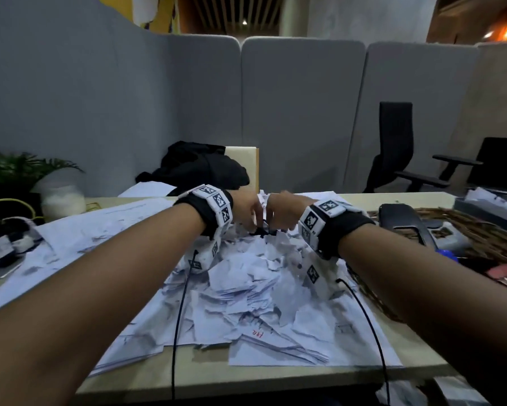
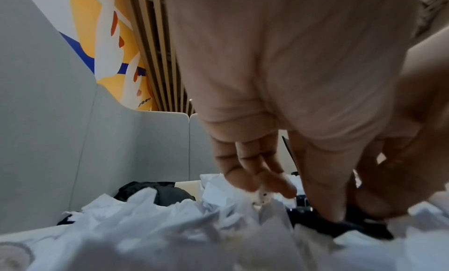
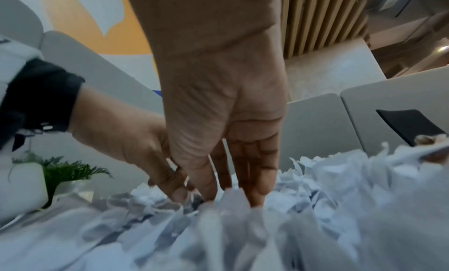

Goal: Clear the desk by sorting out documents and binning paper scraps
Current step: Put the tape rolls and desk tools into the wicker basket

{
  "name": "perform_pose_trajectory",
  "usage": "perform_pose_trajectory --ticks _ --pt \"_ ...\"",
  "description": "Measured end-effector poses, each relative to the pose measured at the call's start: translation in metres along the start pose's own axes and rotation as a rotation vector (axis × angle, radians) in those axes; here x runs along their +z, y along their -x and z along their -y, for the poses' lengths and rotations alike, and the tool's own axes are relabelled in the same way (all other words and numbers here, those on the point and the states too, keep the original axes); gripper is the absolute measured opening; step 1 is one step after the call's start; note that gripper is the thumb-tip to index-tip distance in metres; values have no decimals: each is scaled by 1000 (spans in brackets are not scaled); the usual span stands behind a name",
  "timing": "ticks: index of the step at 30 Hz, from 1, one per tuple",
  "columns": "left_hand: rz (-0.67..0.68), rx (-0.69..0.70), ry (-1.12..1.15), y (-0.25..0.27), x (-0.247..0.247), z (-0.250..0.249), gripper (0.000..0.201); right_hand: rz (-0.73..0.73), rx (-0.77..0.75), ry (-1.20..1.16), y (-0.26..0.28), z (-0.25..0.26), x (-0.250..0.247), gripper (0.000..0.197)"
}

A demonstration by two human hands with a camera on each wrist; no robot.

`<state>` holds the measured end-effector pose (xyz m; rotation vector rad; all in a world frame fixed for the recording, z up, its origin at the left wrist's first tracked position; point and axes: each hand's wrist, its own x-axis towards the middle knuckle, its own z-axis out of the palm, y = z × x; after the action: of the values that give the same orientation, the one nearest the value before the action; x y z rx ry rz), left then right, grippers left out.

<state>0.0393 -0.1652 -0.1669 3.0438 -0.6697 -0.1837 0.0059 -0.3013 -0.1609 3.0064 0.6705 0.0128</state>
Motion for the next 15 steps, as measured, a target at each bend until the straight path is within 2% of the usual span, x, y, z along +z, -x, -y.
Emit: perform_pose_trajectory --ticks 3,7,11,15 --pt "-32 9 -80 3 6 1 34 24 11 32 -6 7 15 37" --pt "-86 -59 -34 9 -1 1 37 44 60 24 -14 10 25 40" --pt "-122 -98 107 15 -17 6 39 -45 135 -62 -15 10 30 38" --pt "-138 -109 134 24 -24 6 37 -171 177 -169 -13 10 24 36"
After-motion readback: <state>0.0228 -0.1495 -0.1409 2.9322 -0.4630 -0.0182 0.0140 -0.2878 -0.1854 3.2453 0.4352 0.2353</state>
